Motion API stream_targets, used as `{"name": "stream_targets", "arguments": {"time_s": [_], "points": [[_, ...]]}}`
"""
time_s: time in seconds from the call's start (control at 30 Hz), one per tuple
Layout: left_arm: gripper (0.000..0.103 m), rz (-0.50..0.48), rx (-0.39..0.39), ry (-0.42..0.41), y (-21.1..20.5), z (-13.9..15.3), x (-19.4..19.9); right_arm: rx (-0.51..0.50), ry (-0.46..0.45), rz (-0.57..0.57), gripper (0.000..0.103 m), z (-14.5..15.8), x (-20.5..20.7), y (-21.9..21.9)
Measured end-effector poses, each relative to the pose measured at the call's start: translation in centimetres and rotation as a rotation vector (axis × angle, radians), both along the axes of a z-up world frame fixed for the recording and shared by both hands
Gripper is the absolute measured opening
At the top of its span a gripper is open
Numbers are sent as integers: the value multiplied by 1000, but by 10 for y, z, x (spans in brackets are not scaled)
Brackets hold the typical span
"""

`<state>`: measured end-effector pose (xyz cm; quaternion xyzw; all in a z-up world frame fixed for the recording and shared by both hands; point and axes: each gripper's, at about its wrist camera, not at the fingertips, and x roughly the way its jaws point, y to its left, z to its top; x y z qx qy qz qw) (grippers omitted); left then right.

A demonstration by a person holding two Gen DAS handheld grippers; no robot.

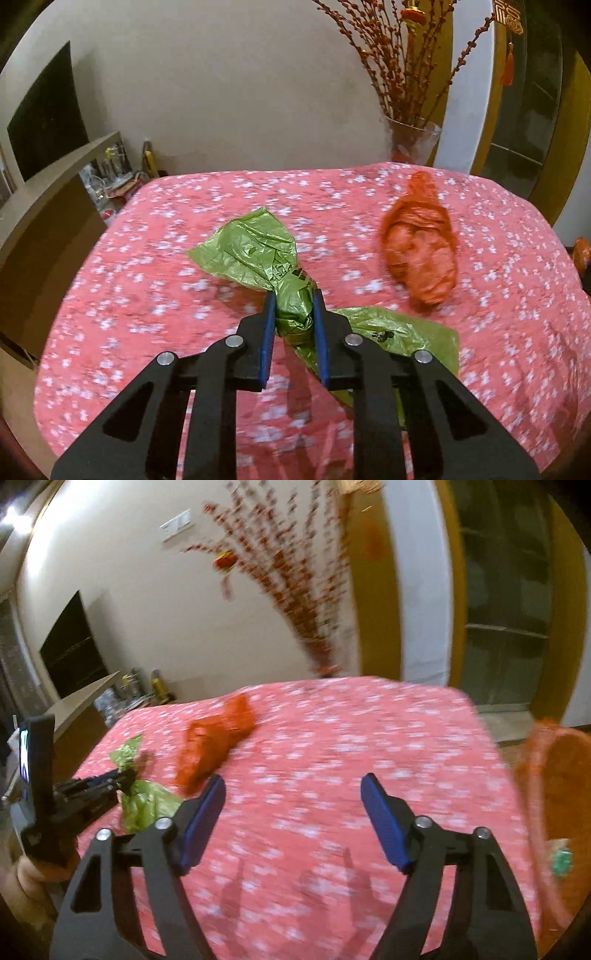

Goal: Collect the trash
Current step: 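Grasp the last orange bag with the right gripper while the left gripper holds the yellow-green bag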

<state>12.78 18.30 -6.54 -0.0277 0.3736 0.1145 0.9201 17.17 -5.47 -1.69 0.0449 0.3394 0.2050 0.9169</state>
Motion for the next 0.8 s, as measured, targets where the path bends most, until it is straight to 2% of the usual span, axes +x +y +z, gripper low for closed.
{"name": "stream_targets", "arguments": {"time_s": [0.23,0.4,0.47,0.57,0.63,0.8], "points": [[19,19,-18,0,19,-2,-10,25,95,97,67,-11,34,71],[19,20,-36,1,21,-3,-10,-1,166,93,62,-28,60,106],[19,19,-38,0,21,-2,-10,5,206,87,59,-37,69,113],[19,17,-44,2,21,-3,-8,23,248,96,48,-47,75,117],[19,14,-47,3,20,-3,-8,21,233,105,36,-47,73,117],[19,-6,-61,1,13,-3,-6,-1,204,95,31,-43,64,102]]}}
